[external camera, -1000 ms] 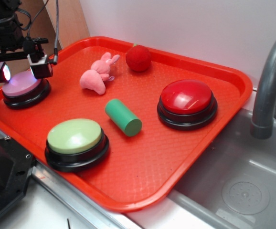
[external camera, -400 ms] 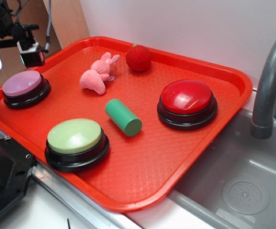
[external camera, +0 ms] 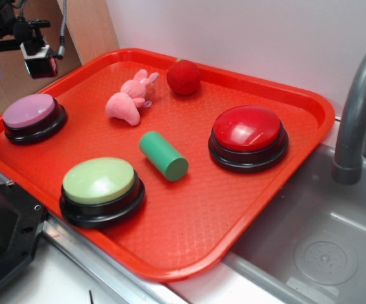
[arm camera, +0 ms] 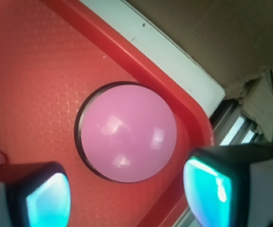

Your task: Push the pink button.

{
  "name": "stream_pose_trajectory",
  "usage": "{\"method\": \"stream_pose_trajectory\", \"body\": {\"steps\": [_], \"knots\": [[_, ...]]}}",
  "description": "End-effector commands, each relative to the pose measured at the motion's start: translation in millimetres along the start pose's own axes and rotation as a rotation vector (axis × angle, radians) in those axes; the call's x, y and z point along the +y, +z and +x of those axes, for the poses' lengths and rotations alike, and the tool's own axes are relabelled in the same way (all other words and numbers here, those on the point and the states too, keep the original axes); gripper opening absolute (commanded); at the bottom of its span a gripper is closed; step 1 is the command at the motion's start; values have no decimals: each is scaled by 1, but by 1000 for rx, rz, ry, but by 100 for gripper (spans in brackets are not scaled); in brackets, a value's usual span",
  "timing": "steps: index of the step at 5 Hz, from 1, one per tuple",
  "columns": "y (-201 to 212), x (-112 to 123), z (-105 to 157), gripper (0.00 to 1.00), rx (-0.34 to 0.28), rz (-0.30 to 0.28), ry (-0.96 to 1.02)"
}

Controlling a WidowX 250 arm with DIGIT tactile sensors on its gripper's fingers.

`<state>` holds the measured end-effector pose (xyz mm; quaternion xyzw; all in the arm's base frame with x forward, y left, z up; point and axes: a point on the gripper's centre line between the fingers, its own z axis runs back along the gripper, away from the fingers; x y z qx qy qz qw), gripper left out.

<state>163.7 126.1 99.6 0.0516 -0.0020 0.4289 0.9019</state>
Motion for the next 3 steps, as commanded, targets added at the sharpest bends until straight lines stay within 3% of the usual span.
{"method": "stream_pose_trajectory", "body": {"steps": [1,3], "knots": [[40,6,4,100,-91,-60,-13],[49,7,1,100,-130,-93,-56]]}}
